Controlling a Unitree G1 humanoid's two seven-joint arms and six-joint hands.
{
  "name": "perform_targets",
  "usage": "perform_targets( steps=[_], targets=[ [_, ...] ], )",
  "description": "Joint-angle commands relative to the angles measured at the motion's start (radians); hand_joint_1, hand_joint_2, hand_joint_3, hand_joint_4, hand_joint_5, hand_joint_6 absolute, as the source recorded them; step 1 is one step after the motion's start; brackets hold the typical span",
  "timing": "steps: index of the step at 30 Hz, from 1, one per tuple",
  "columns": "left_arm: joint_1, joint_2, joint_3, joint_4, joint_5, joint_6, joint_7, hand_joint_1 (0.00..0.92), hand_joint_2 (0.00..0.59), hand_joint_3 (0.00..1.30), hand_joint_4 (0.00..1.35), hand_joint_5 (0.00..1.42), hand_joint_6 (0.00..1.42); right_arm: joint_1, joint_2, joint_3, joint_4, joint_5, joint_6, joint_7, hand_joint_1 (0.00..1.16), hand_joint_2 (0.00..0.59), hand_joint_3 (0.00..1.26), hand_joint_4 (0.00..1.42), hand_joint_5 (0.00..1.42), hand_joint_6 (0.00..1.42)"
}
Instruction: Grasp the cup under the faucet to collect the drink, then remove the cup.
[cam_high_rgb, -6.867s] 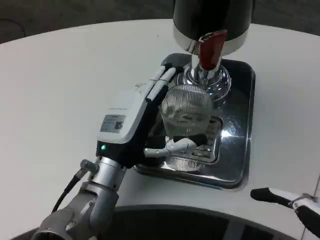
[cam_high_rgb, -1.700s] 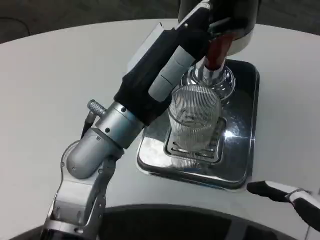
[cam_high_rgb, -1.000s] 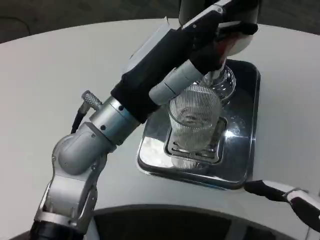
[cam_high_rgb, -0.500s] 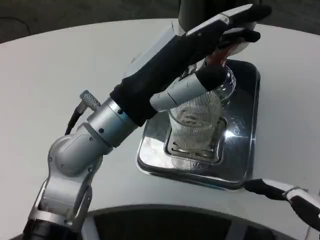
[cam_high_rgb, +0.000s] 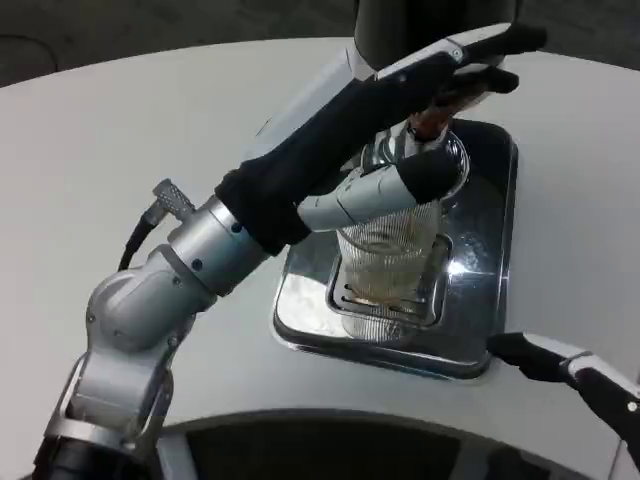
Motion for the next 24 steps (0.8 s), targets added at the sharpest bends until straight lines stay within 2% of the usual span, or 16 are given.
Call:
perform_targets(
  steps=[1,5,9,13,20,24],
  targets=[
    [0.016,0.014,-0.016,-0.002,0.030,-0.032,-0.012,0.000,0.070,0.20,0.12,0.22,0.16,-0.031,0.004,0.015,0.017,-0.003,0.039,-0.015,0.90,0.371,0.29,0.24,0.24,0.19],
    [0.017,0.016,-0.015,-0.003,0.034,-0.034,-0.009,0.000,0.068,0.20,0.12,0.22,0.16,-0.060,0.006,0.024,0.029,-0.003,0.059,-0.022,0.93,0.330,0.28,0.24,0.23,0.21],
    [0.020,0.021,-0.016,-0.005,0.039,-0.036,-0.009,0.000,0.066,0.20,0.12,0.22,0.16,-0.098,0.014,0.037,0.054,-0.013,0.084,-0.038,0.93,0.241,0.26,0.23,0.23,0.23],
    [0.026,0.026,-0.016,-0.007,0.042,-0.041,-0.008,0.000,0.065,0.21,0.12,0.22,0.16,-0.132,0.016,0.050,0.084,-0.014,0.101,-0.055,0.92,0.210,0.23,0.21,0.21,0.23],
    [0.037,0.038,-0.016,-0.025,0.047,-0.043,-0.004,0.000,0.065,0.21,0.12,0.22,0.16,-0.228,0.030,0.085,0.171,-0.034,0.112,-0.104,0.92,0.200,0.21,0.20,0.20,0.23],
    [0.041,0.044,-0.017,-0.034,0.048,-0.040,-0.002,0.000,0.065,0.21,0.12,0.22,0.16,-0.273,0.037,0.091,0.229,-0.029,0.110,-0.138,0.92,0.183,0.19,0.19,0.19,0.22]
  ],
)
